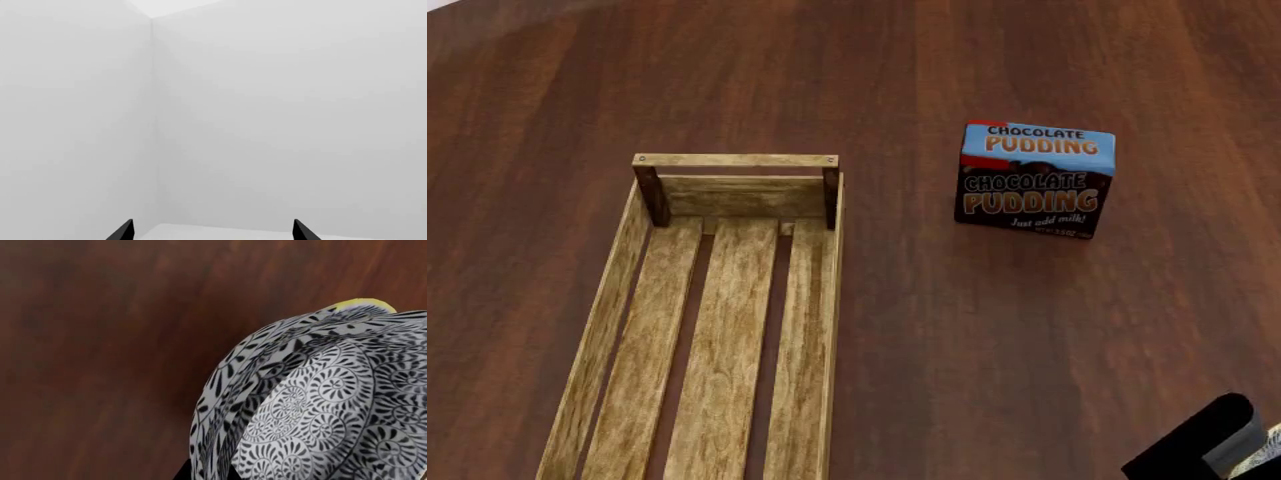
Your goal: Stack the left bowl on the right bowl and place them in the tray.
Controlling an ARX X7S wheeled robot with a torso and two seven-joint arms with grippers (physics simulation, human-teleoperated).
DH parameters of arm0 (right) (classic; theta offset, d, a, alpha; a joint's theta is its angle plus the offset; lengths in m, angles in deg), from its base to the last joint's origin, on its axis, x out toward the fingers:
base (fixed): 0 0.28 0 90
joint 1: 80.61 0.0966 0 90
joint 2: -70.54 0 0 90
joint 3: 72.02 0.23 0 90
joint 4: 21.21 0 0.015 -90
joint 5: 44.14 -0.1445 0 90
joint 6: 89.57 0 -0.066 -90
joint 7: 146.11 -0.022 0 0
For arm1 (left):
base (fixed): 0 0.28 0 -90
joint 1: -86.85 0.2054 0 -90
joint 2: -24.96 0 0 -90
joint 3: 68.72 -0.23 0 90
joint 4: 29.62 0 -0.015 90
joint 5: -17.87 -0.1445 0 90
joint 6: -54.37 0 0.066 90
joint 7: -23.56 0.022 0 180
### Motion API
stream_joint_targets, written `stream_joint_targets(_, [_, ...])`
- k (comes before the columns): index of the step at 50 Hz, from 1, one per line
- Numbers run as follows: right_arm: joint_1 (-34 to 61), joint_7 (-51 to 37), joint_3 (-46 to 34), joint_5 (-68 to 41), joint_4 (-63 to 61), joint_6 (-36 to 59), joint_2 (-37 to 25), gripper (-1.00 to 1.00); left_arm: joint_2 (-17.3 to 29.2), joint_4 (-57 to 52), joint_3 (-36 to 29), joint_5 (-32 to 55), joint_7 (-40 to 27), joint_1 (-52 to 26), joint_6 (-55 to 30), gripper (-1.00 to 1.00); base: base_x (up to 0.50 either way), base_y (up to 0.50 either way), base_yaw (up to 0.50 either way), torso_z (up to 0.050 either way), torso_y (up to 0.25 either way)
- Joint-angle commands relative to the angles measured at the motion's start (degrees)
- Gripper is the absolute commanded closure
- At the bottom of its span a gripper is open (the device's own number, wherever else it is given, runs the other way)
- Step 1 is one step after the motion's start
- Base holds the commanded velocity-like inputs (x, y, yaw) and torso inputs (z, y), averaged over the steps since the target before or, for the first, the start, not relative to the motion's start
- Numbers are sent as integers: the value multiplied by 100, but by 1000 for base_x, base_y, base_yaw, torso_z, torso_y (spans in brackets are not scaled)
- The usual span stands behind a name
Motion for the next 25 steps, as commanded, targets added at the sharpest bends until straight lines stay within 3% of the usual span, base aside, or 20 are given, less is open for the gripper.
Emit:
stream_joint_targets(1, [552,-768,112,-347,-693,532,-340,100,46,44,-49,-143,-30,134,208,-100,0,0,0,0,0])
stream_joint_targets(15, [1491,-882,130,-270,-1032,1380,-86,100,158,10,-18,-142,-83,177,314,-100,0,0,0,0,0])
stream_joint_targets(25, [2434,454,18,914,-1197,1798,594,100,147,0,36,-108,-73,162,286,-100,0,0,0,0,2])
